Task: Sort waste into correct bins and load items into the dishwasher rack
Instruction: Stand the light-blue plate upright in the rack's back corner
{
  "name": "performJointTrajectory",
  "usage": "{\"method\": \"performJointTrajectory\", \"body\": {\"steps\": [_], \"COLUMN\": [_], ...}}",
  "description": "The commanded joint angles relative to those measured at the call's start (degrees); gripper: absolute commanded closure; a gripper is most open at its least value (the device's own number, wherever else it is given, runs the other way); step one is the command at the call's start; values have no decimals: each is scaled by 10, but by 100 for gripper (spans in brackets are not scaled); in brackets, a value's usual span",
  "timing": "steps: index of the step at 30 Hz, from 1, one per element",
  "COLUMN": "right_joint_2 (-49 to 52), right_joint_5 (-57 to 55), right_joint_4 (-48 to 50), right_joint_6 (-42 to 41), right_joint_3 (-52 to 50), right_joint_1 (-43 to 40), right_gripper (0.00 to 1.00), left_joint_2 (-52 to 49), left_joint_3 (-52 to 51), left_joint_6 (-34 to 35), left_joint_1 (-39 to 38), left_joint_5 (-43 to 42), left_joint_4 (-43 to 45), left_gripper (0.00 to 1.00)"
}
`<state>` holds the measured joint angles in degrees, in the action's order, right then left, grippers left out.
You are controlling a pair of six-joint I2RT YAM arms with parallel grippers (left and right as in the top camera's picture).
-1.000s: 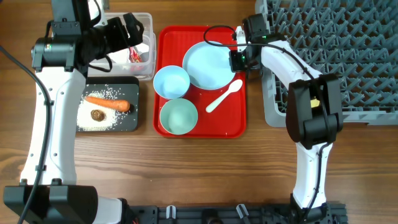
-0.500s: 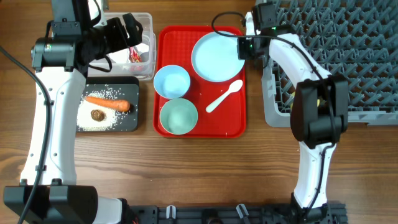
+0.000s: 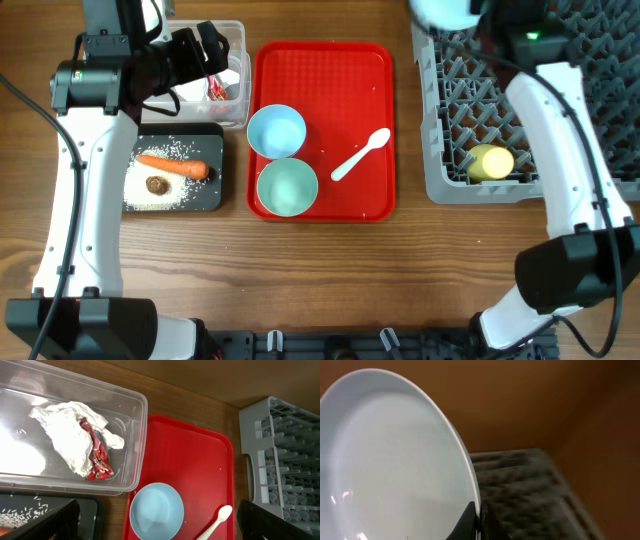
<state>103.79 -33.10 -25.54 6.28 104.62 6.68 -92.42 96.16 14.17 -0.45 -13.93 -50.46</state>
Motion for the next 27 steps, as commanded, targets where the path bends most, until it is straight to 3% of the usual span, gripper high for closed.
{"method": "performJointTrajectory", "body": {"steps": [1,10,27], "right_joint_2": [1,47,169], "right_joint_5": [-115,-65,-47], "right_joint_4": [38,85,185], "right_joint_6": [103,211,245], "right_joint_3": [0,-1,-1], "right_joint_1": [-44,-193,-242], "right_gripper": [96,96,96], "left_joint_2": [-4,-4,-4], "left_joint_3": [1,1,1], "left_joint_6": [-2,-2,-2], "left_joint_1": [3,3,3], "left_joint_5": [5,5,5], "left_joint_4": [0,0,0], "left_gripper": [0,0,0]}}
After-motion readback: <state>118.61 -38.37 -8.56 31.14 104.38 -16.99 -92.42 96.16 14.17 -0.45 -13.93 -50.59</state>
